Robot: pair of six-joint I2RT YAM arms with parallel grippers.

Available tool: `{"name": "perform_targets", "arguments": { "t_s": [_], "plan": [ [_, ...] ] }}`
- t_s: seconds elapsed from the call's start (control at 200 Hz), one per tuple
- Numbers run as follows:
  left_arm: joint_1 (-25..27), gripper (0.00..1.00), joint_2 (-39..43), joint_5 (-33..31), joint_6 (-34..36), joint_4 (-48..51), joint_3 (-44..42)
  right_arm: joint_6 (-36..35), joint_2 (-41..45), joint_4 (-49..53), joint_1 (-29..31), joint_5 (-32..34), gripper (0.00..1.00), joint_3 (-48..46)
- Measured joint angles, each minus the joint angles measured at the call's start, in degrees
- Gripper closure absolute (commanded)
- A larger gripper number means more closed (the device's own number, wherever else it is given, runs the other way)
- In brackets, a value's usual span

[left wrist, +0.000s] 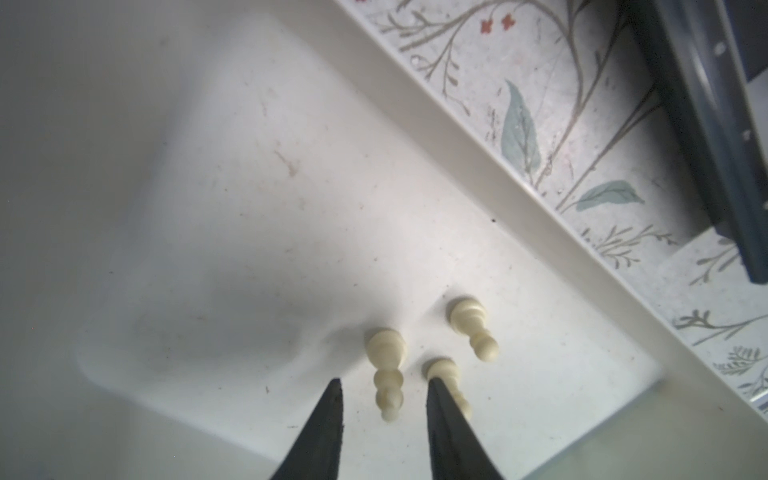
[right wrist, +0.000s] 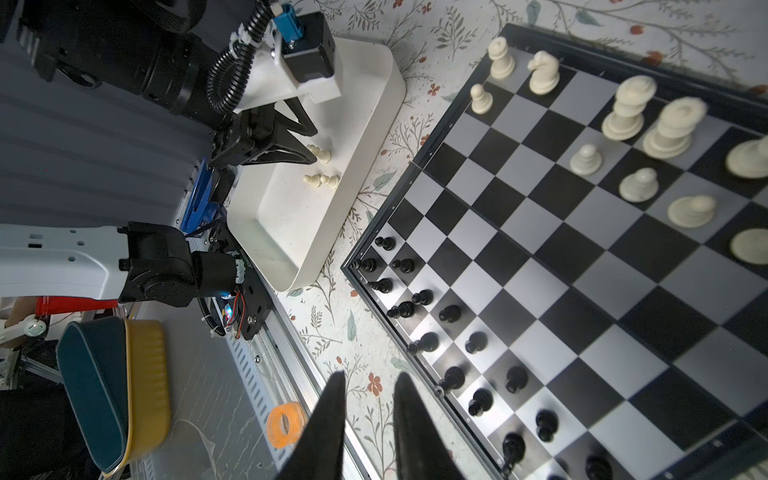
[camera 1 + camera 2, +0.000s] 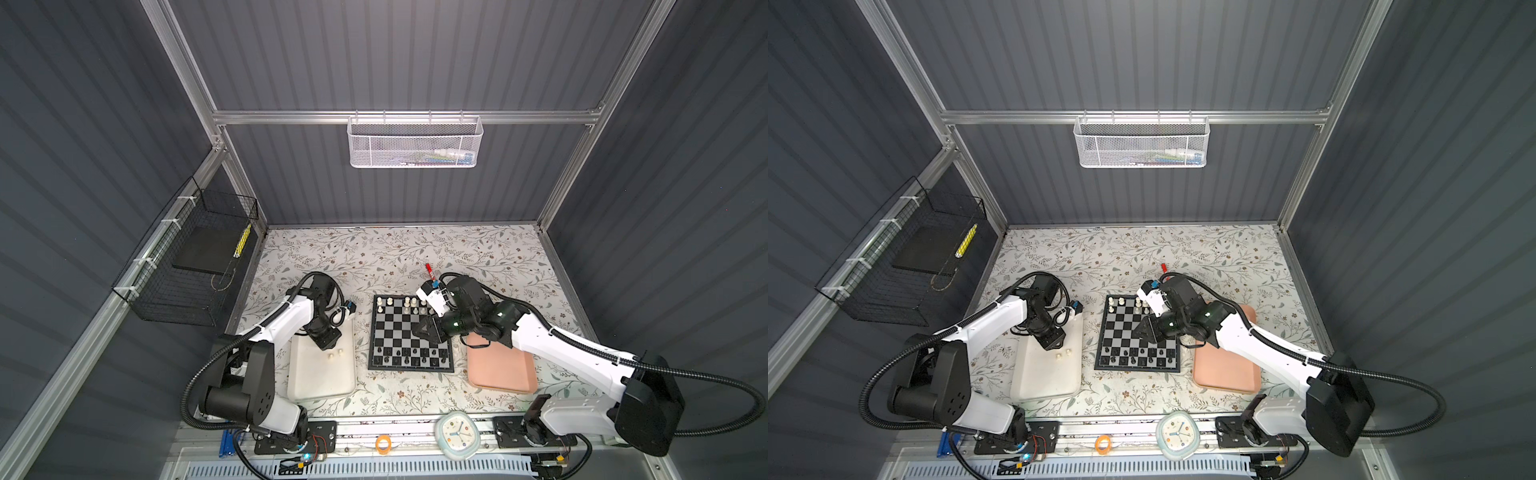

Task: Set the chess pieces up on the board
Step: 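Lower the left gripper toward a white pawn in the white tray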

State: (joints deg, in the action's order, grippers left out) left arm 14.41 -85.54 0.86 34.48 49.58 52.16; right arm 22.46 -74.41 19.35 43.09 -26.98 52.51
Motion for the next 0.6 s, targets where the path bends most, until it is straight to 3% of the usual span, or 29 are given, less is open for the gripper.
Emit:
{"name": "perform_targets", "arguments": {
  "t_s": [0.6],
  "plan": [
    [0.0,0.71,-1.33,0.0,0.0,-1.11,-0.7,0.0,0.0,0.09,0.5,0.42,0.76,0.0]
  ]
}}
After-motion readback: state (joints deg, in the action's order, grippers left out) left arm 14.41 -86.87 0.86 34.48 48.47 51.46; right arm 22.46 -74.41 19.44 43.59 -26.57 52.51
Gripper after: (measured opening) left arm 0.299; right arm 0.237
